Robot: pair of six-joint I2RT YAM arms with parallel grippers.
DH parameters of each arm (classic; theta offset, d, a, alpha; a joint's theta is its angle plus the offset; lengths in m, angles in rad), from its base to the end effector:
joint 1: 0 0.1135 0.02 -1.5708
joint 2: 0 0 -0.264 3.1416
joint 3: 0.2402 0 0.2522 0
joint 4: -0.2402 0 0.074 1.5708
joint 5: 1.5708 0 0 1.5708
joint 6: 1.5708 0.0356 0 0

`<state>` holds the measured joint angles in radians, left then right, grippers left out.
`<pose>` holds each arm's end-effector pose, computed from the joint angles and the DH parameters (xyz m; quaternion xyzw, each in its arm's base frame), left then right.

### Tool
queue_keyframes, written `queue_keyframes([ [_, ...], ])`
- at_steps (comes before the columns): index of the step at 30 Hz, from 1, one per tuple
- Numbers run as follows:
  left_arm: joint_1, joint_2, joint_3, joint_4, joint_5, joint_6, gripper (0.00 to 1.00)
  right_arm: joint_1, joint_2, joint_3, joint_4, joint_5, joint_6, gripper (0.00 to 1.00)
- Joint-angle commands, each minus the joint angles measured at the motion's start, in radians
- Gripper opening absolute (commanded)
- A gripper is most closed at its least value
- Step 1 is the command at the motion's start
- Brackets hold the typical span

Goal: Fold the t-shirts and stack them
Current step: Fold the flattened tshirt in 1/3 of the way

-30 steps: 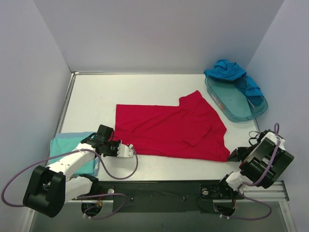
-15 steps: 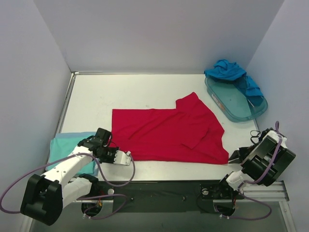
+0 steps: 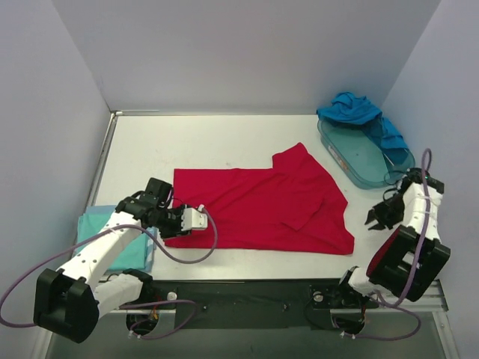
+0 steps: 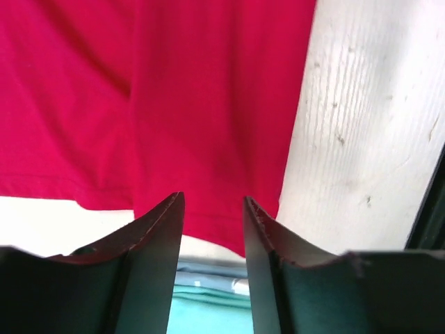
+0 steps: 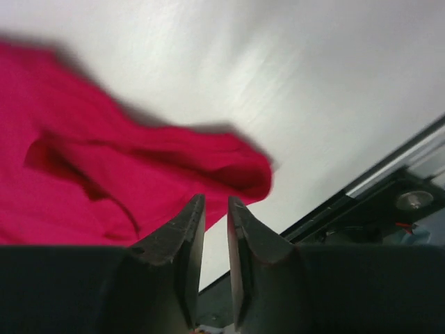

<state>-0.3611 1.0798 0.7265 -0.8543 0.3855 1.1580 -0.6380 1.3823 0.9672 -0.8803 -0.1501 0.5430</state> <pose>0.1675 -0.0776 0.2178 0.6898 0.6762 -0.1049 0.2365 0.2028 -0.1438 0.2239 0.5414 0.8262 0.0677 0.1403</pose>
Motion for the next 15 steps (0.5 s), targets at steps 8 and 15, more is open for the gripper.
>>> queue_keyframes([
  [8,0.004,0.066,-0.131,0.484,-0.125,-0.465,0.38,0.406,0.071,-0.108,0.105,-0.134,0.026,0.00],
  [15,0.004,0.106,-0.271,0.590,-0.238,-0.347,0.38,0.390,0.237,-0.078,0.152,-0.008,0.020,0.00],
])
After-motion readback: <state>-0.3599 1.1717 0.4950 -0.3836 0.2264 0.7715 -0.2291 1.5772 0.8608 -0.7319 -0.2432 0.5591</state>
